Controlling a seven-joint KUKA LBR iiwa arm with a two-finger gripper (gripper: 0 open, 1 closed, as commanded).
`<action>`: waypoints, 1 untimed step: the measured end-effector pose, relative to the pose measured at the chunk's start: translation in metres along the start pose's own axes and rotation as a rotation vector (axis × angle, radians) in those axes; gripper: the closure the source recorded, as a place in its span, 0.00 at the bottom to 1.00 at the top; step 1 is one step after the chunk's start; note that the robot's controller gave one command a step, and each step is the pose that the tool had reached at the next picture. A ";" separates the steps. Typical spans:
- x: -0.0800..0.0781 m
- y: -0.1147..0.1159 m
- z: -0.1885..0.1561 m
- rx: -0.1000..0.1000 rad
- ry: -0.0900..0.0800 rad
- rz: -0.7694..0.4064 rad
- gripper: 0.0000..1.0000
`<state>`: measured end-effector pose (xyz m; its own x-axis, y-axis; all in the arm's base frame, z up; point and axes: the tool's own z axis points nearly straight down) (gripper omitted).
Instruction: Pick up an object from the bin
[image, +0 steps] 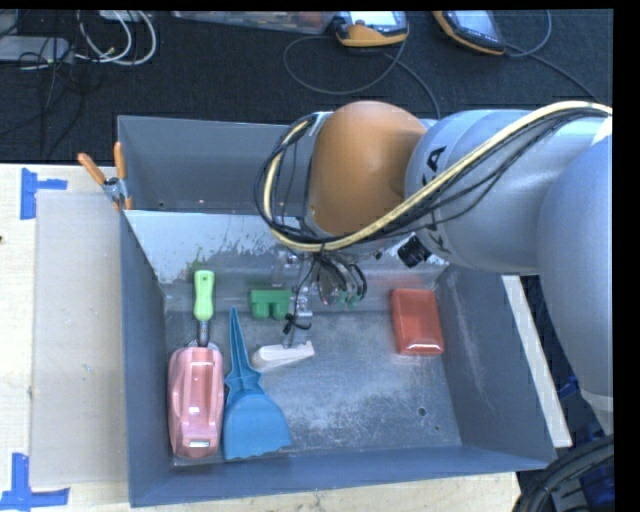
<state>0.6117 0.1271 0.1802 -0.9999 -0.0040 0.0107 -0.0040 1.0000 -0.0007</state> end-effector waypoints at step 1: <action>-0.002 -0.001 -0.005 -0.001 -0.007 0.003 0.00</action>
Offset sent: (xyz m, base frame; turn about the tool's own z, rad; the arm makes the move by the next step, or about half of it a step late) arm -0.0099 -0.0267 -0.1102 -0.0878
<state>0.6133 0.1263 0.1851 -1.0000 -0.0008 0.0036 -0.0008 1.0000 0.0002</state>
